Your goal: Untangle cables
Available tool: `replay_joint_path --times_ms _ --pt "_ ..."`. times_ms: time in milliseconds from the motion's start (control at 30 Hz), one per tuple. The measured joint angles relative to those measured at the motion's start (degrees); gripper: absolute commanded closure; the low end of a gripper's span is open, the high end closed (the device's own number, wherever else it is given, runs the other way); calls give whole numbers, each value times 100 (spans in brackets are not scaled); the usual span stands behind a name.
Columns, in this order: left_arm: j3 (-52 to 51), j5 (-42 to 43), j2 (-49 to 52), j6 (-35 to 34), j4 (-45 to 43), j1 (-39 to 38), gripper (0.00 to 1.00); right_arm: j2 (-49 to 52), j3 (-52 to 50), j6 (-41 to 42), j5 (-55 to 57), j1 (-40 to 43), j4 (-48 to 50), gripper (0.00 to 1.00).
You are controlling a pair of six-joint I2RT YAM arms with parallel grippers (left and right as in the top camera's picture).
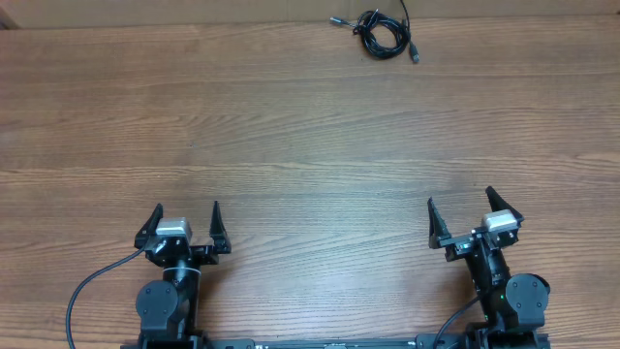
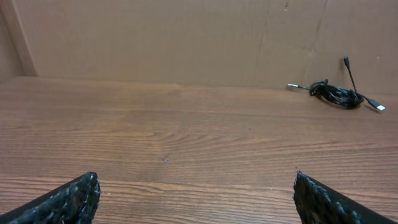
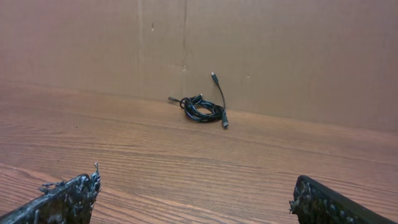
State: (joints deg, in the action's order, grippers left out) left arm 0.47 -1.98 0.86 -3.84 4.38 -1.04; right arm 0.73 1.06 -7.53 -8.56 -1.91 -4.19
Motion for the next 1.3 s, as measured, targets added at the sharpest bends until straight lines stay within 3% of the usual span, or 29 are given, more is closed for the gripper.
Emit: replay_joint_path --times_ms 700,933,1100,1300 --pt "0 0 0 0 -2 0 0 0 0 -4 57 0 33 0" --pt "63 352 0 -46 -828 0 1 0 0 369 -208 0 586 0" --pt "1027 850 52 -341 428 0 0 -4 87 1176 -579 0 706 0" --pt "3731 1263 1097 -487 2627 -9 0 83 1519 1628 -841 0 175 0"
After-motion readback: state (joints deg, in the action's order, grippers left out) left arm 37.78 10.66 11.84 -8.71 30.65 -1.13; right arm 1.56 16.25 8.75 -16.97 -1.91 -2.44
